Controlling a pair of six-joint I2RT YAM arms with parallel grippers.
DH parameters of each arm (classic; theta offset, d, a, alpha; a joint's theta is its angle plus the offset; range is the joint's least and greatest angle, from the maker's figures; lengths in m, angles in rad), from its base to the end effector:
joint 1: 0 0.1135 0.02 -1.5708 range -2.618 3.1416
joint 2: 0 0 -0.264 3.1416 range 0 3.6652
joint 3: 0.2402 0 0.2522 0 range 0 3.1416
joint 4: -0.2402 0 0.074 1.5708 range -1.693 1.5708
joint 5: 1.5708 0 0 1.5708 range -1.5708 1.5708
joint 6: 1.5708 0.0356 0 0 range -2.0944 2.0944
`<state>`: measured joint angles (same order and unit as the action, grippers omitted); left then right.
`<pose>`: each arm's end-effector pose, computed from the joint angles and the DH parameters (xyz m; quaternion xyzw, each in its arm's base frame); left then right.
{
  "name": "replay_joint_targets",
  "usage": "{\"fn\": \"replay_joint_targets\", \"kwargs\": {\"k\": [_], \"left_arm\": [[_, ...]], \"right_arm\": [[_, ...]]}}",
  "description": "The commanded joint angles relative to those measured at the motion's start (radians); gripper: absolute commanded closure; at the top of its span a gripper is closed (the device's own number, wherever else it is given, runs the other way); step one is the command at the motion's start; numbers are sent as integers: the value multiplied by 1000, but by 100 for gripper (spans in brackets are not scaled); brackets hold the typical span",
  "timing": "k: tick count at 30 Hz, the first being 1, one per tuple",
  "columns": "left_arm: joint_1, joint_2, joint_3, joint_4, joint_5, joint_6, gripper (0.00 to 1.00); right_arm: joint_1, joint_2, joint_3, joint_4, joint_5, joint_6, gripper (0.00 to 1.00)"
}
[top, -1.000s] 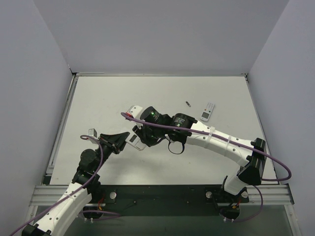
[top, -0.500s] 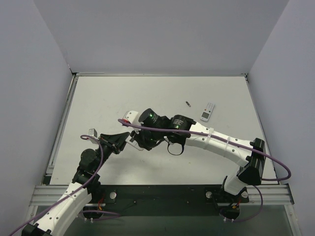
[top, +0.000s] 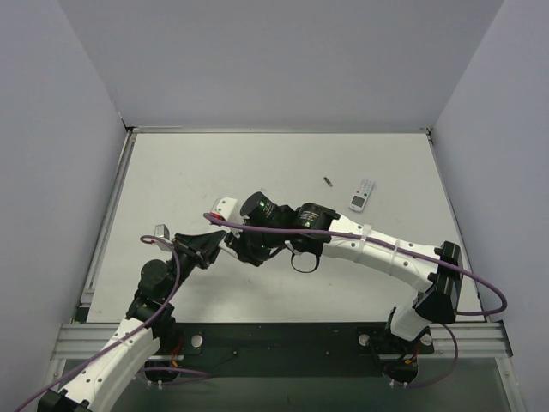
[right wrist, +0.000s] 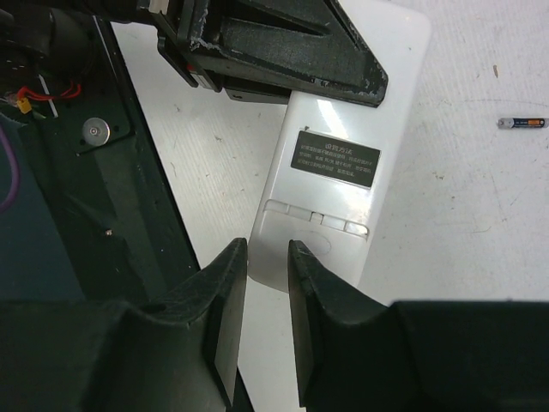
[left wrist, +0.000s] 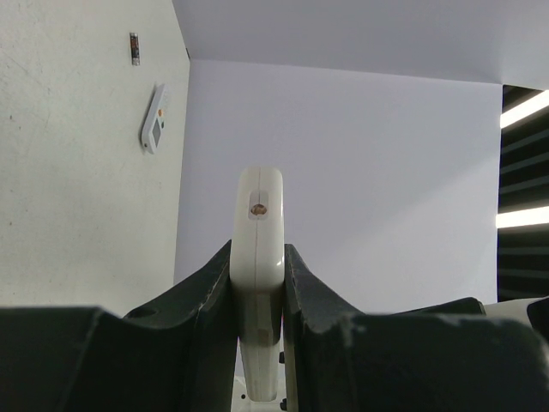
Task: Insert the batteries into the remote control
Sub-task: Load the battery cover into the remote control.
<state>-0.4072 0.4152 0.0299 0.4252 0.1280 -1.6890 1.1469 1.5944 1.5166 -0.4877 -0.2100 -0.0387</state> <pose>0.1242 -0.0585 0.1879 -0.3765 0.5818 -0.6456 0.3208 0.1442 0.3376 0.3599 -0.5288 0.6946 0.3302 0.3591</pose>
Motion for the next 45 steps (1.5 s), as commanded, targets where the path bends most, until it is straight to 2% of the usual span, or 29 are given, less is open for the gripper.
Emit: {"fn": "replay_joint_targets", "kwargs": {"k": [1,4,11,15,20,25,26,27,31,33,38,42,45], "left_arm": [[-4,2,-168,119,7,0,100],[-4,5,-168,119,9,5,100],[-4,8,-168,124,5,6,100],[-4,14,-168,124,9,5,100],[-4,25,-166,130,15,5,100],[-4,31,-170,139,19,5,100],[-4,34,-170,138,22,6,100],[-4,34,-171,136,24,8,100],[-4,37,-170,138,28,9,100],[-4,42,-171,149,35,8,100],[-4,54,-170,176,53,5,100],[-4,82,-166,214,73,3,100],[-4,106,-151,239,88,29,100]], "right_arm": [[4,-51,31,12,-5,-13,77],[5,-83,19,50,-12,-13,71],[2,-226,-110,153,60,-3,42],[-6,-296,-182,170,106,-13,36],[-4,-370,-254,196,87,-39,35],[-4,-418,-334,212,80,-159,34],[-4,-435,-346,212,60,-199,21],[-3,-445,-360,212,54,-234,16],[-4,-493,-392,210,47,-323,11],[-4,-513,-400,221,12,-392,11],[-12,-508,-421,242,-107,-542,19],[-53,-475,-403,235,-245,-595,24],[-82,-438,-369,210,-354,-622,33]]}}
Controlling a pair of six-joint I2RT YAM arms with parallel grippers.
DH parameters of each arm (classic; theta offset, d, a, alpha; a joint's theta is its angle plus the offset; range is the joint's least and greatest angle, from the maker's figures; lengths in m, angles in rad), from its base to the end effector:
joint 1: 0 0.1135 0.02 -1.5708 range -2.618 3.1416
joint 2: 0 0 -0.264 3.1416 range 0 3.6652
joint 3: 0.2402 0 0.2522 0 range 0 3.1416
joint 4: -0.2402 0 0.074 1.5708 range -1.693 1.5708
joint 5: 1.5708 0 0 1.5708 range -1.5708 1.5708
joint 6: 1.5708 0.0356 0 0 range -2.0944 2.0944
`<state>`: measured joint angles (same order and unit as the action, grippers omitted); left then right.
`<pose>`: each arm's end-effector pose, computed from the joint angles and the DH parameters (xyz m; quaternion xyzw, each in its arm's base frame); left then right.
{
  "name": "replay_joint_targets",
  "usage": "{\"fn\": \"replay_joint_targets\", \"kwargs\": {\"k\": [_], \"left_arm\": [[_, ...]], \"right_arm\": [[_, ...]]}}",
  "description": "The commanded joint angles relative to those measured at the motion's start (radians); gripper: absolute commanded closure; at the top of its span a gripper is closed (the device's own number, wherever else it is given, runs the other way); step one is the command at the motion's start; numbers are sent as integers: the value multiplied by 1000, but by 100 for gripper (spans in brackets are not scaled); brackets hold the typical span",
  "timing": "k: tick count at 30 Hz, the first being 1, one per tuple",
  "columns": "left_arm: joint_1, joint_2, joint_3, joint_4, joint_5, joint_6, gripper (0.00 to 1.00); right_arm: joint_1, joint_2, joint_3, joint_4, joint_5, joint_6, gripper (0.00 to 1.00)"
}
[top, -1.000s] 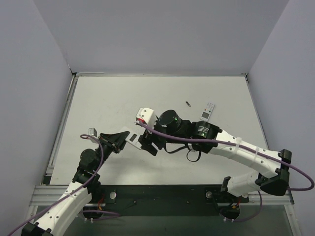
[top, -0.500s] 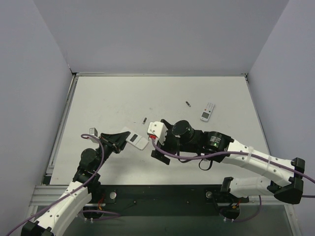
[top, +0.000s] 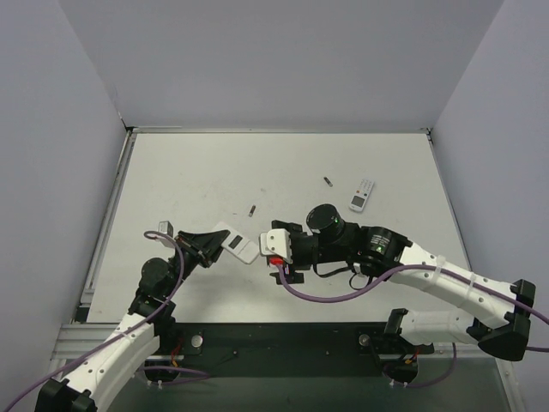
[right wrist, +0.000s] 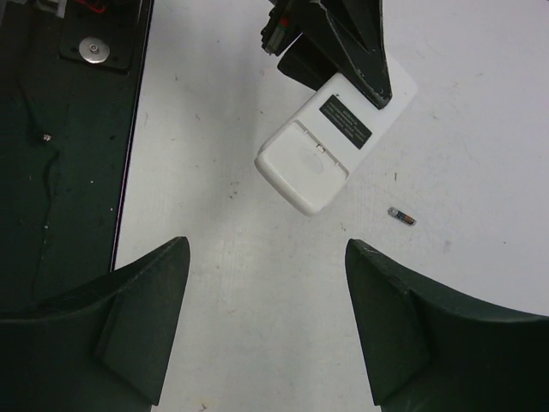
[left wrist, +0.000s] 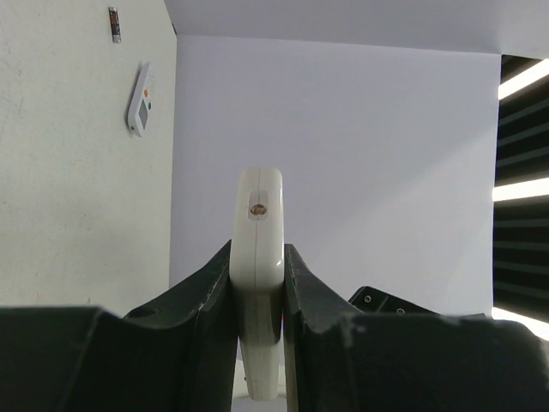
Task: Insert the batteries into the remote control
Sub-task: Load the battery cover into the remote control.
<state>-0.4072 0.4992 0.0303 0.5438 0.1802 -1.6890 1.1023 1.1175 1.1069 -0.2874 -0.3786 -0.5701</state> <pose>0.1284 -0.0623 0.1909 -0.3521 0.5824 -0.6632 0.3115 0.1022 0.2311 0.3768 -0.6611 0.4465 0.2995 0.5233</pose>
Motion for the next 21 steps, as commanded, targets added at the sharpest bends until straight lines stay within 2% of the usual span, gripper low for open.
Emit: {"fn": "replay_joint_targets", "kwargs": {"k": [1,6,11,21], "left_arm": [[-4,28,-145,131,50,38,100],[-5,85,-124,174,81,51,100],[-10,131,-112,219,102,51,100],[-19,144,-95,237,114,51,100]], "right_arm": [[-38,57,54,-1,-206,-97,37],[-47,106,100,-39,-253,-126,44],[-51,151,122,-52,-261,-146,44],[-71,209,148,-78,-302,-162,53]]}}
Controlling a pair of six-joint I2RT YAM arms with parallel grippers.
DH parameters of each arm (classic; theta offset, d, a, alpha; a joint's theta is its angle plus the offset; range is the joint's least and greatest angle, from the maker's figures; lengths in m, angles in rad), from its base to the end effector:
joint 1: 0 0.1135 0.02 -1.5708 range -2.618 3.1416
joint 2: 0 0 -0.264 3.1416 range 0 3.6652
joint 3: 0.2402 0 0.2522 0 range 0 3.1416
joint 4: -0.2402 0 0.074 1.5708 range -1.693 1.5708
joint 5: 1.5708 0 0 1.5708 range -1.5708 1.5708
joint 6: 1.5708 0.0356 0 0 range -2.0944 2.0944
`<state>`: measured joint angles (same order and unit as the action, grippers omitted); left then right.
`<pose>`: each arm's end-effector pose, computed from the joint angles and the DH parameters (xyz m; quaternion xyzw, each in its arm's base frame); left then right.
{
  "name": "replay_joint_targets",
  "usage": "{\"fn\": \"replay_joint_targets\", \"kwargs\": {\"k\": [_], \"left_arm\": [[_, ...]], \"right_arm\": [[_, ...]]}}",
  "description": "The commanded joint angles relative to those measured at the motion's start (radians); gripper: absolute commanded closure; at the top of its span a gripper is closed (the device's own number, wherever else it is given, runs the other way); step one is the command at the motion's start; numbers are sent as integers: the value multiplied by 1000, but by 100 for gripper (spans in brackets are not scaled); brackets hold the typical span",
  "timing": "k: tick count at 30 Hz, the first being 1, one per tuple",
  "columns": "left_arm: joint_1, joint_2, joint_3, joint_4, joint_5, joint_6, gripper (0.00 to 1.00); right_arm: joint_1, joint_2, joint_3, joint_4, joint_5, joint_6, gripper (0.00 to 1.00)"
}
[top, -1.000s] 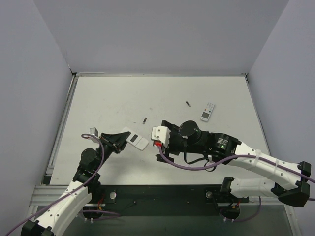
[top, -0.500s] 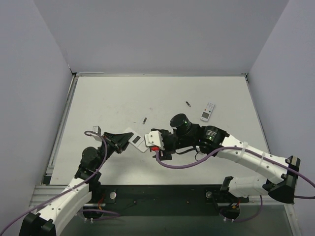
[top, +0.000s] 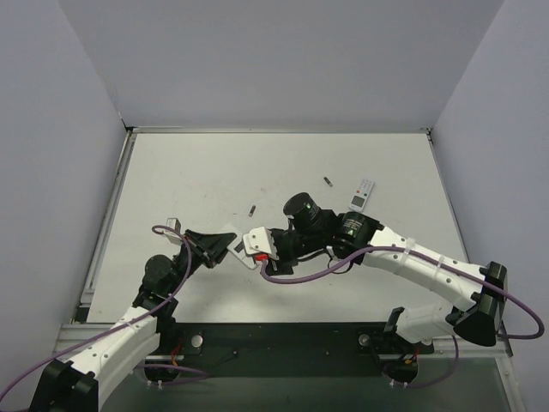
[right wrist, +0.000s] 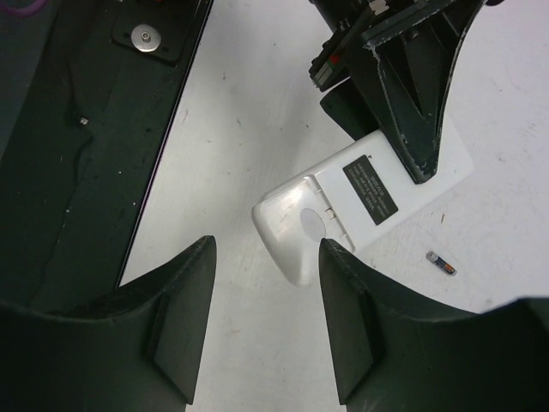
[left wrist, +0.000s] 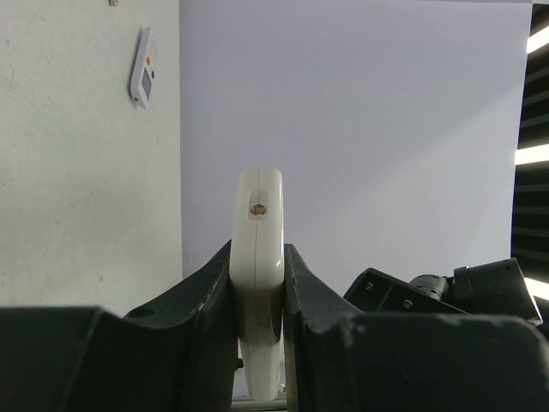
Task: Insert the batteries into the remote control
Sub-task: Load the battery cover into the remote control.
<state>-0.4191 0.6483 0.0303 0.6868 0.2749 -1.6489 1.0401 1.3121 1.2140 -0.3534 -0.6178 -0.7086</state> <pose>0.1349 -0.0707 0.1873 -0.3081 0.6099 -0.6701 0.2900 0.1314 0.2647 0.3595 -0.7229 0.3941 0.3375 0.4563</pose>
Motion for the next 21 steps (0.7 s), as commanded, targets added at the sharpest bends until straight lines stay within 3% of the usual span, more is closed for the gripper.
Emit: {"fn": "replay_joint_targets", "kwargs": {"k": [1,21], "left_arm": [[-7,-6,-95,97,21,9,100],[-15,-1,-84,111,21,1,100]], "right_arm": [[-11,21,41,-10,-66,-23,54],[-22,84,64,-27,-115,-26,59]]}}
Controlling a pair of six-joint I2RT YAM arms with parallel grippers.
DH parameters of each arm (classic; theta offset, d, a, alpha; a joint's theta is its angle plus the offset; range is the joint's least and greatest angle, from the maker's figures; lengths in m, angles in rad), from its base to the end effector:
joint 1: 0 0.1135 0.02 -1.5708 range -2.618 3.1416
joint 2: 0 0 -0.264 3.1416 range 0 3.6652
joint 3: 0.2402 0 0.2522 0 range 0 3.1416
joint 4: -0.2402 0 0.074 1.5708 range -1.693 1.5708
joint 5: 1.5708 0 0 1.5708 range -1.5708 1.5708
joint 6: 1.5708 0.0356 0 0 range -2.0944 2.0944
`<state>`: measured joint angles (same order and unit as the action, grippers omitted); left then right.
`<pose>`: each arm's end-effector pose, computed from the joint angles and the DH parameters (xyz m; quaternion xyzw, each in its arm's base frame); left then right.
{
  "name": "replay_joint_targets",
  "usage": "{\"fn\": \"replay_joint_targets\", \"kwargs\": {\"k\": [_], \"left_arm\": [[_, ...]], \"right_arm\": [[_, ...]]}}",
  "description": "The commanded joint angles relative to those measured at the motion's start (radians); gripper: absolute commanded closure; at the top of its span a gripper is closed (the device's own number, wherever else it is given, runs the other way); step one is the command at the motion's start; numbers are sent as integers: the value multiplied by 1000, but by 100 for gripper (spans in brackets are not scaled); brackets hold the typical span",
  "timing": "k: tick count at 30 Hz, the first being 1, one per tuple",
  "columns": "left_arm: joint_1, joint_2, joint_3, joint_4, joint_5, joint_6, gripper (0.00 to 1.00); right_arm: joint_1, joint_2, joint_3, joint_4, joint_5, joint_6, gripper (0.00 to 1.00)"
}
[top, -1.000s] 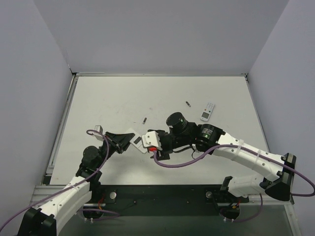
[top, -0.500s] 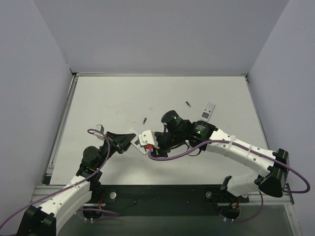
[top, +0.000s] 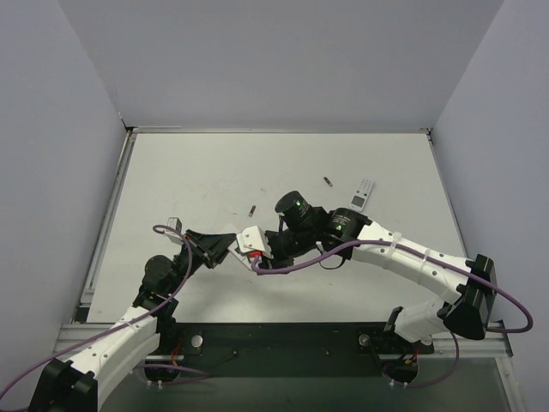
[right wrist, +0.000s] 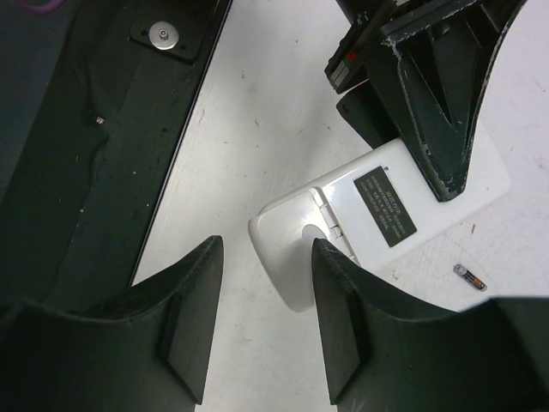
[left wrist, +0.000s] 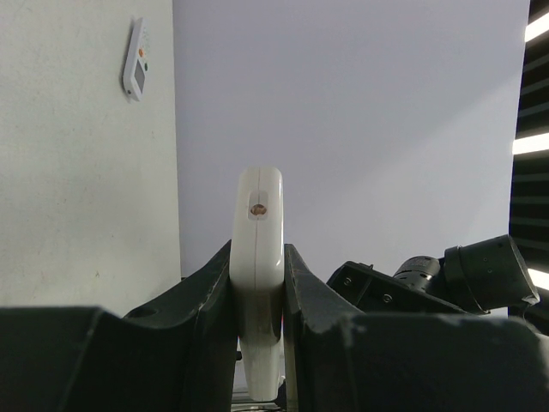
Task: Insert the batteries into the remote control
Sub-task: Load the battery cover into the remote control.
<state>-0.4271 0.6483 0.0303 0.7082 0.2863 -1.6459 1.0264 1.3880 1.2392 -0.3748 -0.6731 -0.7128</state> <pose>0.1339 -0.0720 0.1896 -0.2958 0.6077 -0.6779 0.2893 0.1423 0.2778 0.3452 -0.7311 0.4012 0.3562 0.4215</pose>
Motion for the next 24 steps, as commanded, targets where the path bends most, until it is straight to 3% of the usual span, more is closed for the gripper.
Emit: {"fn": "replay_joint_targets", "kwargs": {"k": [1,24], "left_arm": [[-7,-1,-86,91,10,-3,100],[-12,-18,-84,177,1,-120,100]], "right_arm": [[-9,9,40,-6,-59,-22,60],[-8,68,-20,-10,-10,-68,72]]}}
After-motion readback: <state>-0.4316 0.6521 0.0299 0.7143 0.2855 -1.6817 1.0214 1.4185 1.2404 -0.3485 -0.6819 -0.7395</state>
